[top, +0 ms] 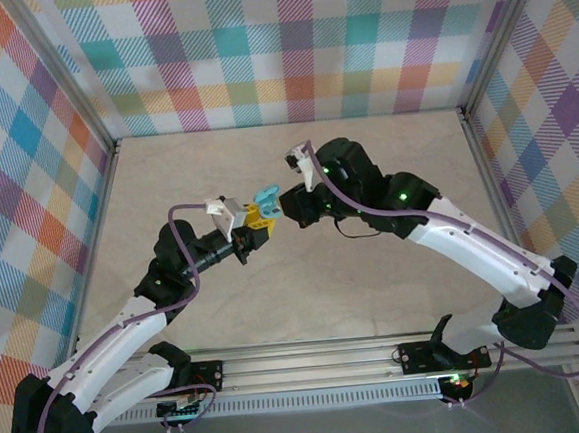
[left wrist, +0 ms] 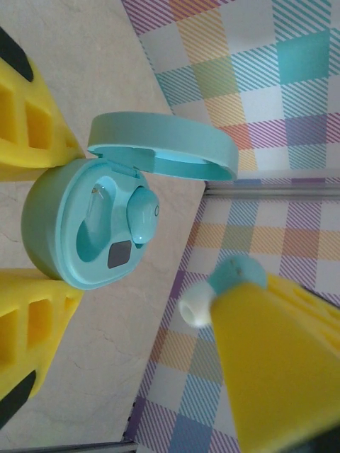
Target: Insert the wireless bluetooth earbuds into the charging case
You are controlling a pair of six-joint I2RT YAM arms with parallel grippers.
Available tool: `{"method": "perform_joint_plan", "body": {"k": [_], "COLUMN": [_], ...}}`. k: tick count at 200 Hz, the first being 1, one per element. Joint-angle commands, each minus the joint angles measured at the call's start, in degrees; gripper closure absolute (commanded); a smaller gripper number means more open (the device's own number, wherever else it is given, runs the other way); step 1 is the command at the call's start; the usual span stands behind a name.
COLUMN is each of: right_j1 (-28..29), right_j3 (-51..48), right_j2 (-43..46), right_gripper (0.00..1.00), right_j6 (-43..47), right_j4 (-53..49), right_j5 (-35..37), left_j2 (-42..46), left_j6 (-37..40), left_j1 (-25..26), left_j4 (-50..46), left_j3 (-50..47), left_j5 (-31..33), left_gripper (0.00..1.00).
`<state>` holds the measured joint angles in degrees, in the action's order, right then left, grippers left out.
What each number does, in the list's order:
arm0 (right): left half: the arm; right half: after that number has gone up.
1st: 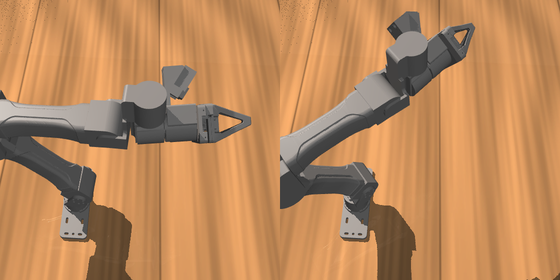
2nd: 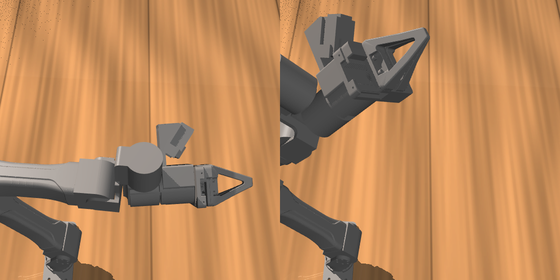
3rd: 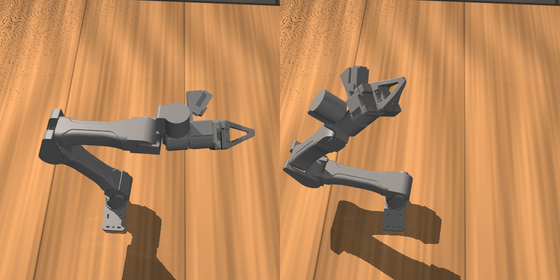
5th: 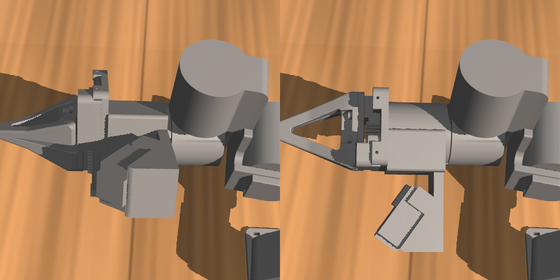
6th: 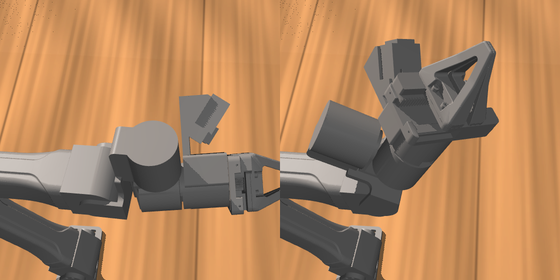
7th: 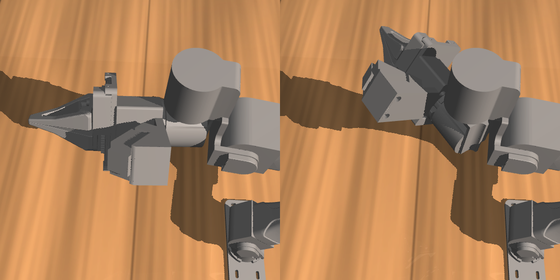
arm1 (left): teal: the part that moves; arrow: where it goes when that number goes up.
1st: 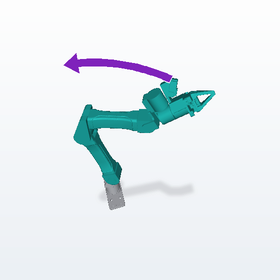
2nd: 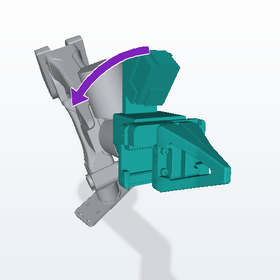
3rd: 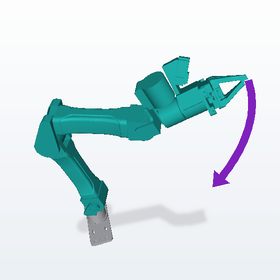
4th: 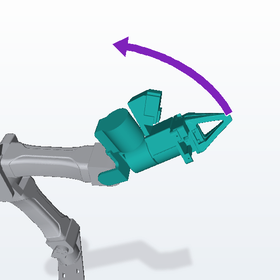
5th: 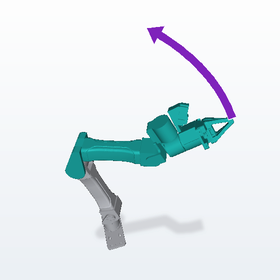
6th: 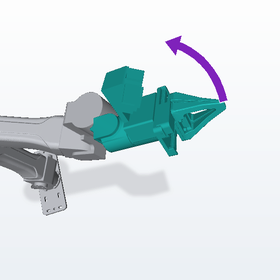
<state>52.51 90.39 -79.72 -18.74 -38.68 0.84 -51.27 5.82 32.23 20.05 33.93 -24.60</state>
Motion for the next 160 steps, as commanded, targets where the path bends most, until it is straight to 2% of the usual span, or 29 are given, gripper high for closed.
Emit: {"method": "perform_joint_plan", "body": {"k": [1, 57, 109, 160], "right_j1": [0.74, 1.92, 5.44, 6.12], "right_j3": [3.13, 5.88, 8.33, 8.97], "right_j2": [-1.45, -4.53, -7.02, -8.21], "right_gripper": [0.87, 0.86, 0.86, 0.85], "right_j6": [1.77, 2.95, 6.55, 7.58], "right_j4": [0.03, -1.64, -5.3, -6.56], "right_j5": [-0.23, 0.34, 7.62, 9.79], "left_j2": [0.88, 1.78, 2.12, 3.29], "left_j6": [1.53, 2.28, 2.35, 2.43], "left_j1": [0.47, 0.56, 0.56, 0.64], "left_j4": [1.1, -0.19, -0.62, -1.36], "left_j3": [1.66, 1.75, 2.01, 1.84], "left_j5": [-0.8, -0.63, -0.44, -0.32], "left_gripper": [0.92, 0.92, 0.92, 0.92]}}
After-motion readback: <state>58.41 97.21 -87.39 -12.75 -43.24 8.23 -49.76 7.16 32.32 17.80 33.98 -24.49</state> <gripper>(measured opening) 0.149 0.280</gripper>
